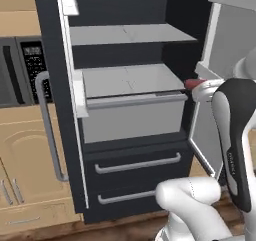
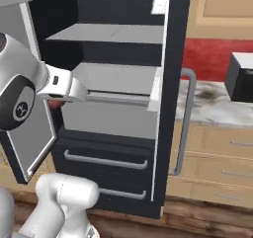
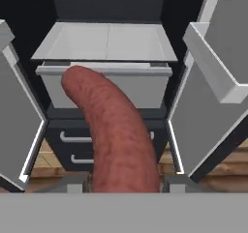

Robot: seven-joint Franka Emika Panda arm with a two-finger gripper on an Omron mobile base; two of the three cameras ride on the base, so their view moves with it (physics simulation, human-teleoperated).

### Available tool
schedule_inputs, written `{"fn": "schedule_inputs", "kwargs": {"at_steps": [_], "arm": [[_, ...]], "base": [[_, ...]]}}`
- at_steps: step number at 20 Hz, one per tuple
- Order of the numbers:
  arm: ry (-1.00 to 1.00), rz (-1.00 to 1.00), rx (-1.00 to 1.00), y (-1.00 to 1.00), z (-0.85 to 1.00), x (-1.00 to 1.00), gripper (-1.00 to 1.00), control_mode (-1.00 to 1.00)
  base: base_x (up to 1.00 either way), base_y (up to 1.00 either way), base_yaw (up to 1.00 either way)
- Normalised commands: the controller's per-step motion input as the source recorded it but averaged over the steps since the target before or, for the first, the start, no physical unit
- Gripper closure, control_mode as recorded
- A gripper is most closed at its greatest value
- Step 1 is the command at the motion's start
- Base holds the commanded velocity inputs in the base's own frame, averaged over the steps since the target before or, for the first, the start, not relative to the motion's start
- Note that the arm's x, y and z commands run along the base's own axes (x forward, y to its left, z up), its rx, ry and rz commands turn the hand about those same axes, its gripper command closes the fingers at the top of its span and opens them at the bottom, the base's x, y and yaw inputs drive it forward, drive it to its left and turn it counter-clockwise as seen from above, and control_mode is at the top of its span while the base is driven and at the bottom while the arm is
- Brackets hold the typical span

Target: Retrieve the sausage and cheese from the fridge and place them on the cutting board on the counter.

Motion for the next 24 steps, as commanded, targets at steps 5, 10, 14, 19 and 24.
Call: {"fn": "schedule_inputs", "kwargs": {"at_steps": [5,10,14,19,24], "arm": [[0.0,0.0,0.0,0.0,0.0,0.0,1.0,1.0],[0.0,0.0,0.0,0.0,0.0,0.0,1.0,1.0],[0.0,0.0,0.0,0.0,0.0,0.0,1.0,1.0],[0.0,0.0,0.0,0.0,0.0,0.0,1.0,1.0],[0.0,0.0,0.0,0.0,0.0,0.0,1.0,1.0]], "base": [[-0.88,-0.5,-0.53],[-0.2,-0.12,-0.88],[0.0,-0.15,-0.93],[0.0,-0.34,-0.86],[0.37,-0.32,-0.69]]}}
